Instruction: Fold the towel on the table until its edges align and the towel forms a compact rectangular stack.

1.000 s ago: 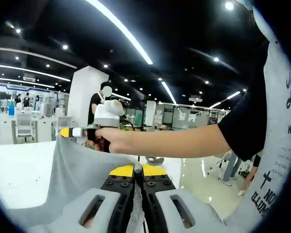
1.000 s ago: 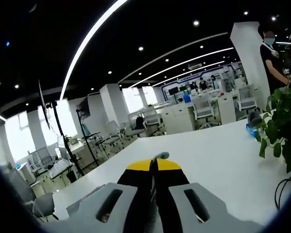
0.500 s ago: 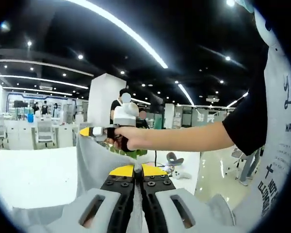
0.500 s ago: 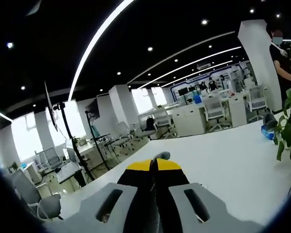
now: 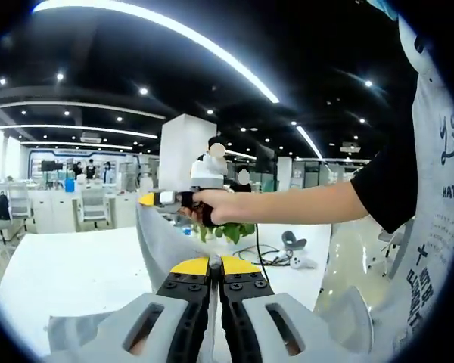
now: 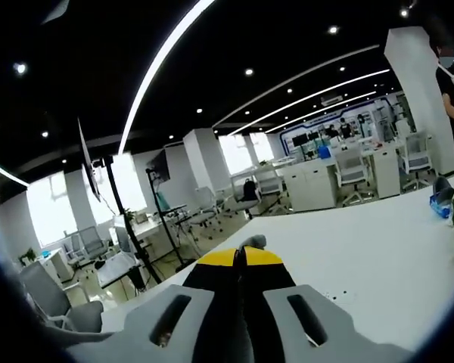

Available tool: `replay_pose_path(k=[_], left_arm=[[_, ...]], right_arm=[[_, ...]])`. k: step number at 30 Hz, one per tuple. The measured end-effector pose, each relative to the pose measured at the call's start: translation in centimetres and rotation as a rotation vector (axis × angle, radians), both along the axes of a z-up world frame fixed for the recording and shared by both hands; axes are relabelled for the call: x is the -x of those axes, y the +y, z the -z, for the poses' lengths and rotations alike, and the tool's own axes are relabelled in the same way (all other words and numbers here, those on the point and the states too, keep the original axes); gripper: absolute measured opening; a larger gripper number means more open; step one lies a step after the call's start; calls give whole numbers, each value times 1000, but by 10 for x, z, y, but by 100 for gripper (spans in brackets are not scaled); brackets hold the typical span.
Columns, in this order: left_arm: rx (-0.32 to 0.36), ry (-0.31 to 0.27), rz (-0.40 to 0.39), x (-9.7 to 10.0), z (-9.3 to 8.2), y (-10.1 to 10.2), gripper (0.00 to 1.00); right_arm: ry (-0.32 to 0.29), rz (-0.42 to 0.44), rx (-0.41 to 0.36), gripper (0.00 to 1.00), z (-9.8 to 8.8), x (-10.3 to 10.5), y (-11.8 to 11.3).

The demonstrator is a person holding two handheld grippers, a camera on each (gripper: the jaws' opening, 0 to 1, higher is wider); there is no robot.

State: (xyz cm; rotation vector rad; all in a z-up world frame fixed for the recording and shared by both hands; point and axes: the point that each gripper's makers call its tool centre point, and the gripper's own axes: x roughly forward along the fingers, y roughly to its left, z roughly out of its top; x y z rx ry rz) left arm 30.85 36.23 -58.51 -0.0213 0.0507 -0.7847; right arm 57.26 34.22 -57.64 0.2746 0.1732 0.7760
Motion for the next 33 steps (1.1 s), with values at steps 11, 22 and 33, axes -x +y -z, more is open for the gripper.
replay_pose_path(k=[11,22,33], left_arm=[[10,74,-100,2,26,52,3],[13,160,-166,9,60,92,4],[13,249,-249,10,96,130,4]], right_arm=[[34,-36,21,0,25,4,41],[74,-88,68,0,55,6,83],[89,-119,137,0,83,0,111]])
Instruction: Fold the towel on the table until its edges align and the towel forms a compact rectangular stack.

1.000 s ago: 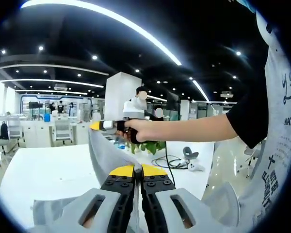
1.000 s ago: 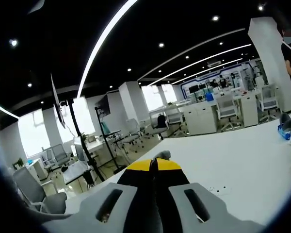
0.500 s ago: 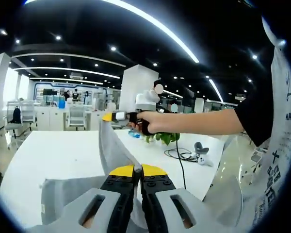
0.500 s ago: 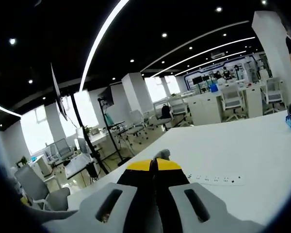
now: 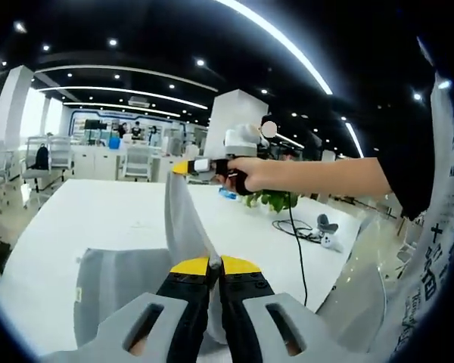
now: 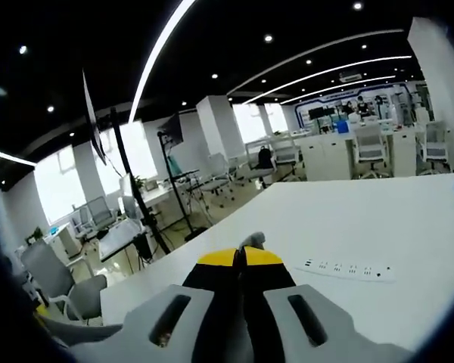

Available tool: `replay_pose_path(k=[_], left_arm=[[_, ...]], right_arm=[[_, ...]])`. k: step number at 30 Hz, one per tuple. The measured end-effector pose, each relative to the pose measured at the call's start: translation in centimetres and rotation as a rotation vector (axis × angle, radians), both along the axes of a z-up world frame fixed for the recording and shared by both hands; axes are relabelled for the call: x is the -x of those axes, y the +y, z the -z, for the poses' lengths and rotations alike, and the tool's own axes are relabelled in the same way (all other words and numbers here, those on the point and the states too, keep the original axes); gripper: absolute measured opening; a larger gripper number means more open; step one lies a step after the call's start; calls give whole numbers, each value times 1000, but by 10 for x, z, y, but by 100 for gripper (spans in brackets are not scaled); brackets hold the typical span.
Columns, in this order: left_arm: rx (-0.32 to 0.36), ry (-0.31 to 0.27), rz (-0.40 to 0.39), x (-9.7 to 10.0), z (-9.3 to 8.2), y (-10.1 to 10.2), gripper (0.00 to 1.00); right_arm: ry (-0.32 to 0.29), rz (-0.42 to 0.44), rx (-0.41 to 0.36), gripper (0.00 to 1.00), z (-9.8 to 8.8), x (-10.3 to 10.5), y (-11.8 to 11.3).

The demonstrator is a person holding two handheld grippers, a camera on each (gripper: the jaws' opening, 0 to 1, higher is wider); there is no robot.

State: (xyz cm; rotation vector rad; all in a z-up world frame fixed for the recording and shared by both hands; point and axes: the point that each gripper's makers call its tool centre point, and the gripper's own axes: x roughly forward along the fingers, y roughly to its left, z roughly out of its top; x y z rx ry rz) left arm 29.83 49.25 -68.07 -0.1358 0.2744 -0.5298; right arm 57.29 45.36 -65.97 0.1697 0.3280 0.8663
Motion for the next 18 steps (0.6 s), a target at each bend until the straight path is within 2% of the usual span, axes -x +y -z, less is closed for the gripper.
replay_pose_path(k=[9,18], left_arm=[[-1,82,-81,7,33,25,4],[29,129,-221,6,58,56,4]], right_arm=[[30,-37,34,0,26,3,24],[54,-66,62,0,45,0,53]])
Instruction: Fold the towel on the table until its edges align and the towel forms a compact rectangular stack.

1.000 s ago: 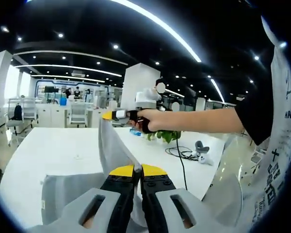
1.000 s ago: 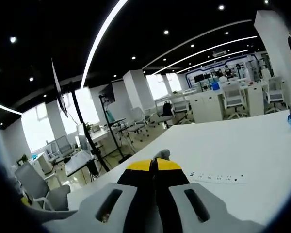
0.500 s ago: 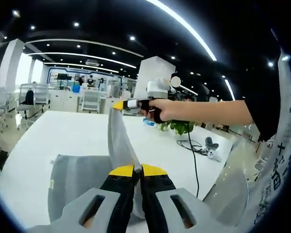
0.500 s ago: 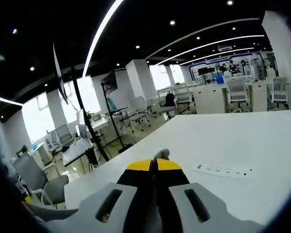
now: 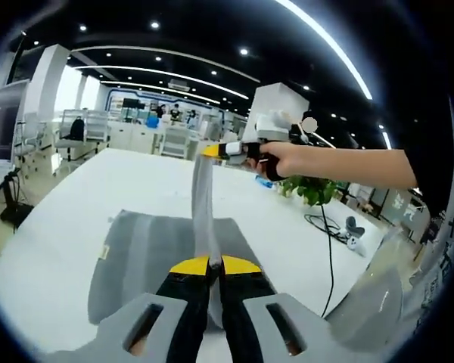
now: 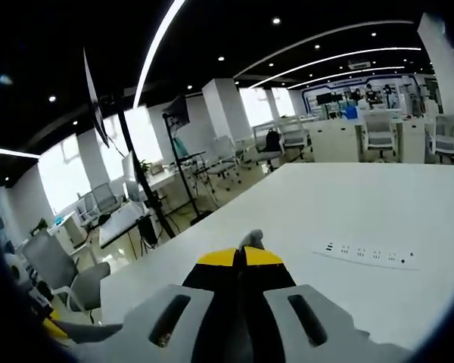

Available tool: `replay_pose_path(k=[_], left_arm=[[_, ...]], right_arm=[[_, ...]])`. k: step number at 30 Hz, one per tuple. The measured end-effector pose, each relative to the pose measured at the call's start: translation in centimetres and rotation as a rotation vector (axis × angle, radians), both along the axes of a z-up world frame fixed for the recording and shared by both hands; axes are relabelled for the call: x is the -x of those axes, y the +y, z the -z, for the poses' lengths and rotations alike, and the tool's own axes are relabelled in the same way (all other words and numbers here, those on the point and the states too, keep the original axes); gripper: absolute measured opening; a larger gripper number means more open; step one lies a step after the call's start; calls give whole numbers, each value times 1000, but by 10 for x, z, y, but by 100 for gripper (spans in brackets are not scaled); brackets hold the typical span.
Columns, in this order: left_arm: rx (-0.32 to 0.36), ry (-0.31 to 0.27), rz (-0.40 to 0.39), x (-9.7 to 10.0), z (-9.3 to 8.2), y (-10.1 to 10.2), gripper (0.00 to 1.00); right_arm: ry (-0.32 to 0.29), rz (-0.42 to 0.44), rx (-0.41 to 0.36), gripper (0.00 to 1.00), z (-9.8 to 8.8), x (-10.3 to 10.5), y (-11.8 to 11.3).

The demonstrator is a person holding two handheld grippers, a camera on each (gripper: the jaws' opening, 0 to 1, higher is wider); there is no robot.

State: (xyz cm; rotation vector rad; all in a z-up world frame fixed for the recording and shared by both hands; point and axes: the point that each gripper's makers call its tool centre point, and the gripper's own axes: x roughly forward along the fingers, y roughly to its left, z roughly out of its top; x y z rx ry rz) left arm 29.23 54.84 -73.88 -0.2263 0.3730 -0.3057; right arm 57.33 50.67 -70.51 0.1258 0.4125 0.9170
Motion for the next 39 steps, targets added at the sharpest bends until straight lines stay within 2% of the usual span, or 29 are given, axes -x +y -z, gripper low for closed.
replay_pose_path(k=[9,11,15,26,29,32,35,39], left_arm=[[19,53,-99,2,28,20,4],[6,56,-135,3,39,32,4],[25,57,-183,4,51,49,4],[57,39,-329,5,55,75,4],[53,37,-360,5,56,79,4],[91,39,-430,6,60,88,4],[97,42,-476,6,63,94,4],[111,54,-508,5,73,101,4]], right_arm=[[26,-13,55,0,31,3,31],[41,-24,63,0,41,5,42],[56,-39,66,0,50,7,59],[79,-42,39,0,58,4,88],[97,-33,32,0,64,3,95],[118,-16,18,0,70,2,101],[134,-11,15,0,76,1,106],[155,-9,13,0,87,-1,114]])
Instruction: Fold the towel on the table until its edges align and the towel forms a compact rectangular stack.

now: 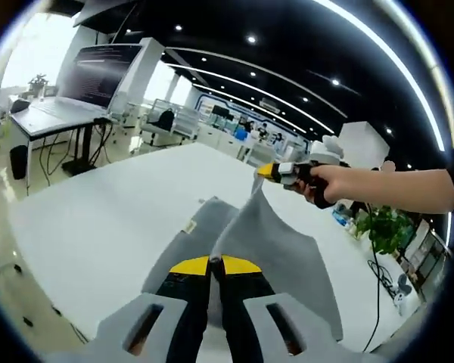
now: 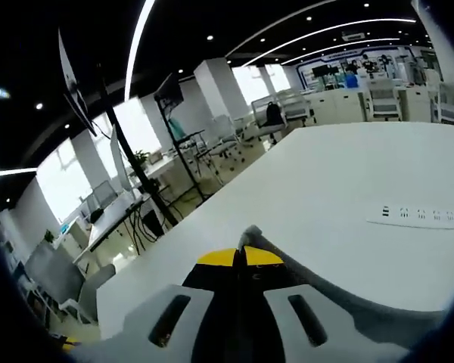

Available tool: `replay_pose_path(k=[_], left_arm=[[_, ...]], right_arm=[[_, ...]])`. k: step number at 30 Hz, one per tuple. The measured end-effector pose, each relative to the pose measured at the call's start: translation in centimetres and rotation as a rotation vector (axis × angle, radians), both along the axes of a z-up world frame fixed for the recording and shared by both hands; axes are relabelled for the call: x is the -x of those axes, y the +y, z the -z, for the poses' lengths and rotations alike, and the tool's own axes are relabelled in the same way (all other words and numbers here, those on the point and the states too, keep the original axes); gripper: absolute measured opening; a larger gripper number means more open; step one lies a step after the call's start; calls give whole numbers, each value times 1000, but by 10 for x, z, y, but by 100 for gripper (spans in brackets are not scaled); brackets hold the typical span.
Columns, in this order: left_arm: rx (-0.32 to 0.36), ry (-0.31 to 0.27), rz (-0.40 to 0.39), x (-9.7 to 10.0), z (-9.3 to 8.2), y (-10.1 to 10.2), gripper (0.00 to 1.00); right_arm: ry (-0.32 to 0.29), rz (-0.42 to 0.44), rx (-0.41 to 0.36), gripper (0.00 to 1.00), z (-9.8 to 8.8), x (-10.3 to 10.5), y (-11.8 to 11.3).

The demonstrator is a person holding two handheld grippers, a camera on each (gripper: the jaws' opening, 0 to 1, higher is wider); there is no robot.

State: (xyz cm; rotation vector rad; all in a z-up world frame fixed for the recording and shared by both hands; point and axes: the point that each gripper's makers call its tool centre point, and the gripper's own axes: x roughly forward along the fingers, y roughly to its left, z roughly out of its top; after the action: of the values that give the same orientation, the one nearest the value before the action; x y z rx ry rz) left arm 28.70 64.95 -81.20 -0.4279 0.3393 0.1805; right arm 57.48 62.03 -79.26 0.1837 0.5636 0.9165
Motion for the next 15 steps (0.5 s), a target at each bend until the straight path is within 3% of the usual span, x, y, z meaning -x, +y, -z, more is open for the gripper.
replay_pose_path(k=[15], left_arm=[[7,94,-13,1,42,17,4]], right_arm=[[43,8,32,0,44,-2,21]])
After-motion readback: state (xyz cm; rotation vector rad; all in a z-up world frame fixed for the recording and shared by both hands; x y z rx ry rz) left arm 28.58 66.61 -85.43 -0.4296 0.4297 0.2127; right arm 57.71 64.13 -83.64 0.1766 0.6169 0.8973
